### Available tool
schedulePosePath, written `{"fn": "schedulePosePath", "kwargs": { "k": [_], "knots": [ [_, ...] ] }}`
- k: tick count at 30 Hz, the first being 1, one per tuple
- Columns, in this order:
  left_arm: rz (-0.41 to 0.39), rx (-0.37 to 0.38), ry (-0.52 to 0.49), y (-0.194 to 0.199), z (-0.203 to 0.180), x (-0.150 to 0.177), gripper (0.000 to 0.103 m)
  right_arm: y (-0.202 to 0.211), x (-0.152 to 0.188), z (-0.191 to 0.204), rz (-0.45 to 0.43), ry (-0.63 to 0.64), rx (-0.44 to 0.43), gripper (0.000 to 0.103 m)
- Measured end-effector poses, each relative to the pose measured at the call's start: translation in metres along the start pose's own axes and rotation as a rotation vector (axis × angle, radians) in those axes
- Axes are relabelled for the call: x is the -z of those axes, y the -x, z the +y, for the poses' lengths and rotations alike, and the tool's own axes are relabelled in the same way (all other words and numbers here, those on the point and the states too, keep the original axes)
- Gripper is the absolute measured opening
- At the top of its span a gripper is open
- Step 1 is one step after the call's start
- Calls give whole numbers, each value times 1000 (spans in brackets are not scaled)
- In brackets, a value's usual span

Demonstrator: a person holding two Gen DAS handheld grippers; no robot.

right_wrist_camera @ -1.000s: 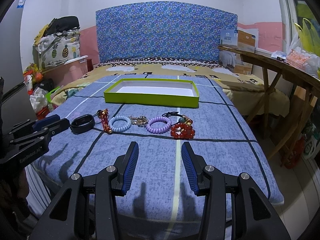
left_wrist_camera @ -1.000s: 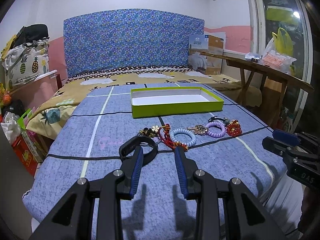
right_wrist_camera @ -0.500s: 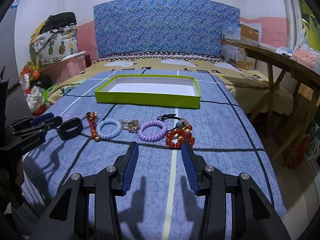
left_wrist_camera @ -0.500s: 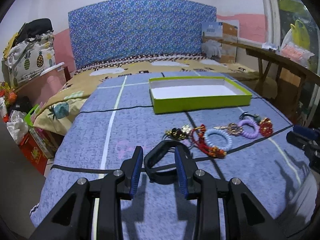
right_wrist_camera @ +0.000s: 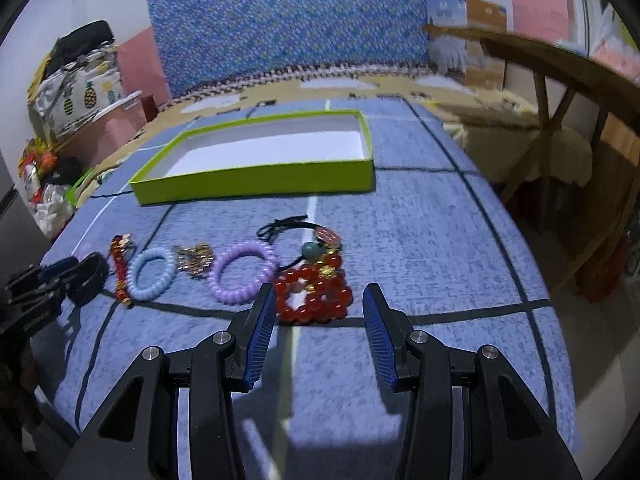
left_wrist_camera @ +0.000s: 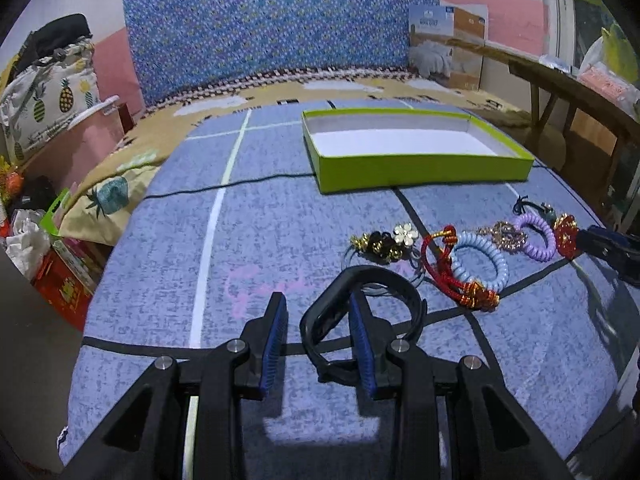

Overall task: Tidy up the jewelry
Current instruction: 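Grasp the black band with the left tool while the right tool grasps the red bead bracelet, then carry both items into the green box and open both tools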

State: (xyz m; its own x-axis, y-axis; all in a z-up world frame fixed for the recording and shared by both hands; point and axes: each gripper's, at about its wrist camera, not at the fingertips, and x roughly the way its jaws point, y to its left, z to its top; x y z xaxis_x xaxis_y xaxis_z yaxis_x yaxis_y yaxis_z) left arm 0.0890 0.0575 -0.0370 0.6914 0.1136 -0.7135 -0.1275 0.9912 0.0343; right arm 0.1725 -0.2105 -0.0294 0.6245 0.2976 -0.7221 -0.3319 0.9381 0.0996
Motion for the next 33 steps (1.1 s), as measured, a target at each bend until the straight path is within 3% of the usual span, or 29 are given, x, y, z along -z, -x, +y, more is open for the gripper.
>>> {"fn": "schedulePosePath", "kwargs": {
  "k": [5,9,12,22,27,33],
  "knots": [
    [28,2,-7,-6,-1,-2,34,-17,-8,-5,59,-2,-16,45],
    [29,1,-21,-4,-4,-1,28,-18,-10,-4,69,13,-18,45],
    [29,-10,-26,-3,-7,-1,28,-18,-11,-4,73,20,-20,24],
    [21,-5,14,7,0,3,20,-5,-5,-5,51,8,-34,12],
    [15,9,45,13,9,7,13,3,2,-3,41,5,-45,11],
    [0,44,78,21,16,9,12,11,8,1,32,6,-56,11]
  ]
}}
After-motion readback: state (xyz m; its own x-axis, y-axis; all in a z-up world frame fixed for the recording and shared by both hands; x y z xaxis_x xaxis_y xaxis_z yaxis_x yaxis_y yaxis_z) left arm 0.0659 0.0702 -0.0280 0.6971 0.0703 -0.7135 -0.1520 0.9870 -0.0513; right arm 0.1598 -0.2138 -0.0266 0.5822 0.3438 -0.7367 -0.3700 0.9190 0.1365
